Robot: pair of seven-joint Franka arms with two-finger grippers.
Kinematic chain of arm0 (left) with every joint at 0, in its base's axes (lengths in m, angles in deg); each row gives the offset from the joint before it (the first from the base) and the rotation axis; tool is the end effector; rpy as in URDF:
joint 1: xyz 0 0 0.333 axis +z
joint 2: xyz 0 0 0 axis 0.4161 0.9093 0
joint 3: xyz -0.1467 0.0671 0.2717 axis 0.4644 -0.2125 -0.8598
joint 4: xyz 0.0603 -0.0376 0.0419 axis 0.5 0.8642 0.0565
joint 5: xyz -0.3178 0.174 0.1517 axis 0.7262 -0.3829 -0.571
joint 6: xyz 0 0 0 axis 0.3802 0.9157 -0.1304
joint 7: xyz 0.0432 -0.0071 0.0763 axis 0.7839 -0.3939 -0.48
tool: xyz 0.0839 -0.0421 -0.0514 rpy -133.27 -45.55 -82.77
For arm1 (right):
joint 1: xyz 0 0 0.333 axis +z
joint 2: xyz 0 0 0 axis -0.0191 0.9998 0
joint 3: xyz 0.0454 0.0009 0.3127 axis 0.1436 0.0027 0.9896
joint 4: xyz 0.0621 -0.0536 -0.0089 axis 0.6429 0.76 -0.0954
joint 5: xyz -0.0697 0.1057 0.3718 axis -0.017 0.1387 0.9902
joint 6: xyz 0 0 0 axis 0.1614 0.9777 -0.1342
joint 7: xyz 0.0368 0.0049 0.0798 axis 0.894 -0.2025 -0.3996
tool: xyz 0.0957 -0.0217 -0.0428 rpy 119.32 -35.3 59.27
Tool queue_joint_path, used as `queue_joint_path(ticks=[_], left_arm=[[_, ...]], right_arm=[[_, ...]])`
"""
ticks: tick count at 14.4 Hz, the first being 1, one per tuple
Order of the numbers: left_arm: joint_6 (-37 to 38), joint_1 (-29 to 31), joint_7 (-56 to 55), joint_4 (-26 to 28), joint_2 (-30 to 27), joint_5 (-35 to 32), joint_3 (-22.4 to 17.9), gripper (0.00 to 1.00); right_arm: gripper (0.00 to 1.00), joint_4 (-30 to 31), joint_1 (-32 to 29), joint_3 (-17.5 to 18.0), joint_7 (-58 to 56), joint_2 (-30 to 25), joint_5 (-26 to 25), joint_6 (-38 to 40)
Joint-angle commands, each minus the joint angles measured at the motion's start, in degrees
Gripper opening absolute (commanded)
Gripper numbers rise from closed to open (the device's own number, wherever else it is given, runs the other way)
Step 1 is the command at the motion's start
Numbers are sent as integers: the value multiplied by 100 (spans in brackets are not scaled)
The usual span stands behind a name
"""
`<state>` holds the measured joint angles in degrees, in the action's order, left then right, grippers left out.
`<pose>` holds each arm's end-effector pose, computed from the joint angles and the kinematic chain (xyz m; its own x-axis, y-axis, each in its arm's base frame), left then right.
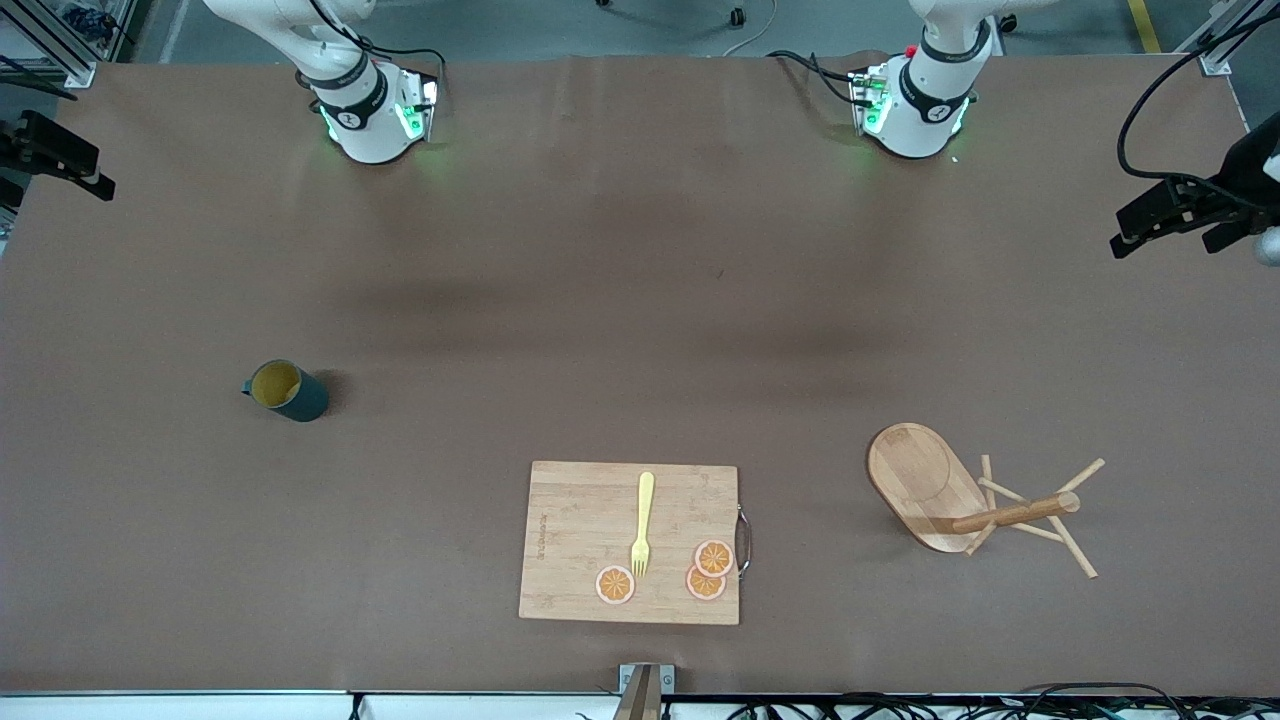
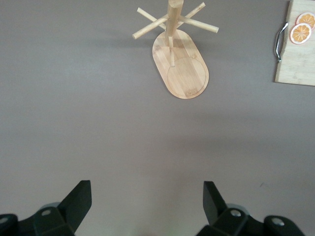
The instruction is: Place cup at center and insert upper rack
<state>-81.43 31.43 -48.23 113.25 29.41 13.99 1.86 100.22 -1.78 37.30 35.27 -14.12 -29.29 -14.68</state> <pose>0.5435 -0.0157 0.6439 0.9989 0.0478 0.0031 0.0478 -0.9988 0.0127 0.4985 -0.0429 0.6766 0.9973 0.0449 -0.0589 0.0425 -0.9983 -0.0404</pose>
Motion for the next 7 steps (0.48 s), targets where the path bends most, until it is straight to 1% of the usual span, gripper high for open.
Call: queue_joint_path(ticks=[1,4,7], left_arm=[[115,28,10,-194,78,-108,23,100],[351,28,71,-159,78,-99,5,100],[370,36,72,-168,60,-99,5,100]], right_arm=[[100,46,7,19,91,-152,7,59],[100,-78,-19,1,56,-100,-2,86],[100,-78,-19,1,82,-12,-2,59]])
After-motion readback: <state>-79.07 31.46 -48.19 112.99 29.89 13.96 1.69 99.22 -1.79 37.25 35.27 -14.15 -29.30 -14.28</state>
